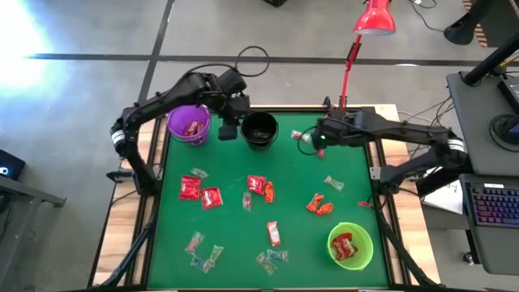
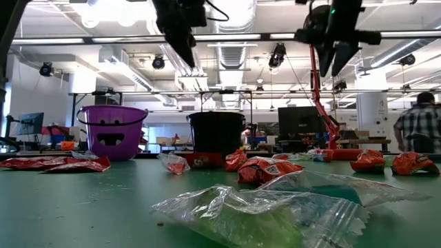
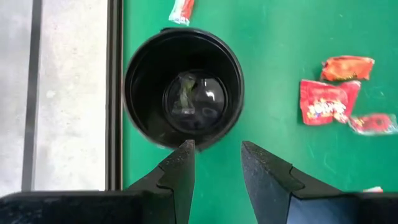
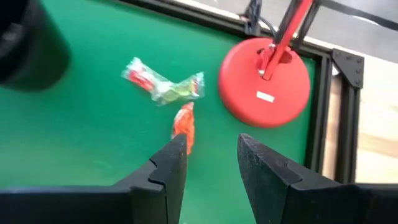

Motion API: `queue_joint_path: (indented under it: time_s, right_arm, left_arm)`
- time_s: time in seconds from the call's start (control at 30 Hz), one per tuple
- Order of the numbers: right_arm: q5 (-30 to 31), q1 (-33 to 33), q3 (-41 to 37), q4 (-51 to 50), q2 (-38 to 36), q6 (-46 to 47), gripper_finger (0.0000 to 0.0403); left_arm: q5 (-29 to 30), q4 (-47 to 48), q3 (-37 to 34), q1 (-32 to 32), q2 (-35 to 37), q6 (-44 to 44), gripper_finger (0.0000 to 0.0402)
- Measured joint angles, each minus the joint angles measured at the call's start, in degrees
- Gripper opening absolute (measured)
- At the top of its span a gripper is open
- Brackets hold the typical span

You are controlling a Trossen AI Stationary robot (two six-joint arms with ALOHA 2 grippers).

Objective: Sort candy
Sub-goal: Put the orange chocolate bar into the purple bucket

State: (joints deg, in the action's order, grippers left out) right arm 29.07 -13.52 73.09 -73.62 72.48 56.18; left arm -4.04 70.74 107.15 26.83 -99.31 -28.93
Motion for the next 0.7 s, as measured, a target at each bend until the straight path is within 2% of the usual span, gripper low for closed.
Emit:
queue_joint_path:
  time_s: [0.23, 0.47, 0.57, 0.7]
  right_arm:
    - [-6.73, -5.13, -0.18, 6.16, 6.07, -6.9, 0.0132]
    - [-7.39, -8.16, -0.32, 6.5, 10.74, -8.4, 0.0132]
    - [-10.06, -9.16, -0.33, 6.81, 12.21, -9.61, 0.0132]
    - [-11.66, -10.01, -0.53, 7.19, 14.11, -9.91, 0.0132]
  left_arm:
    - [-0.06, 3.35, -0.02, 0.0, 4.29, -1.13, 0.0113]
    - [-0.09, 6.26, -0.02, 0.04, 8.22, -1.1, 0.0114]
    - [-0.25, 7.43, -0.02, 0.04, 9.6, -1.02, 0.0113]
    - [-3.52, 7.53, -0.02, 0.04, 10.91, -0.74, 0.0114]
